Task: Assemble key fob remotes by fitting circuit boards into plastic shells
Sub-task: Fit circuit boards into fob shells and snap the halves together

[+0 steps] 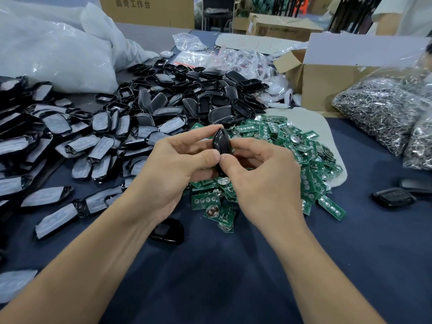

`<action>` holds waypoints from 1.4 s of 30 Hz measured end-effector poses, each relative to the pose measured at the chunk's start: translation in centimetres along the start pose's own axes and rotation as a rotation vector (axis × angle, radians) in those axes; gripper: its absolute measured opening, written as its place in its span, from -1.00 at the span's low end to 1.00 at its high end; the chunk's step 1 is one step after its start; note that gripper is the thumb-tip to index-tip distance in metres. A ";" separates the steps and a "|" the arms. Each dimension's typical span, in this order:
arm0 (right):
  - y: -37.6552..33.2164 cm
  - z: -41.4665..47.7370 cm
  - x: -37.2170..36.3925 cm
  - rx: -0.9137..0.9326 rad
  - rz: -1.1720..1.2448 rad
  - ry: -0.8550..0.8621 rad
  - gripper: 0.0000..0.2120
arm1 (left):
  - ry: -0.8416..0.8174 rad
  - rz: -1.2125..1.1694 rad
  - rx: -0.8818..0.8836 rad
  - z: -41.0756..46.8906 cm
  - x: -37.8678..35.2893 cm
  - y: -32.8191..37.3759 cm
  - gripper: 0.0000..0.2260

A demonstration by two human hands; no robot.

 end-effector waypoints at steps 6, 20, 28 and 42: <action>0.1 -0.2 -0.6 -0.014 0.014 -0.071 -0.70 | 0.004 -0.028 -0.013 -0.1 0.3 0.5 -0.49; -0.2 -0.2 -0.9 -0.005 0.084 -0.066 -0.66 | 0.018 0.032 -0.011 -0.3 0.3 0.9 -0.53; 0.3 0.1 -0.5 -0.050 0.137 -0.125 -0.66 | 0.029 0.011 -0.037 -0.5 -0.1 0.6 -0.60; -0.1 -0.8 -1.0 -0.038 -0.065 -0.041 -0.78 | 0.100 0.082 -0.084 -0.8 -0.8 0.8 -0.74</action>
Point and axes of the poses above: each hand's wrist, its own z-axis towards the middle knuckle, its own x-axis out of the back of the hand, y = z × x, the point moved 7 cm from there along z, towards the middle knuckle, and after that the axes turned 8 degrees about -y, right-handed, at the moved point
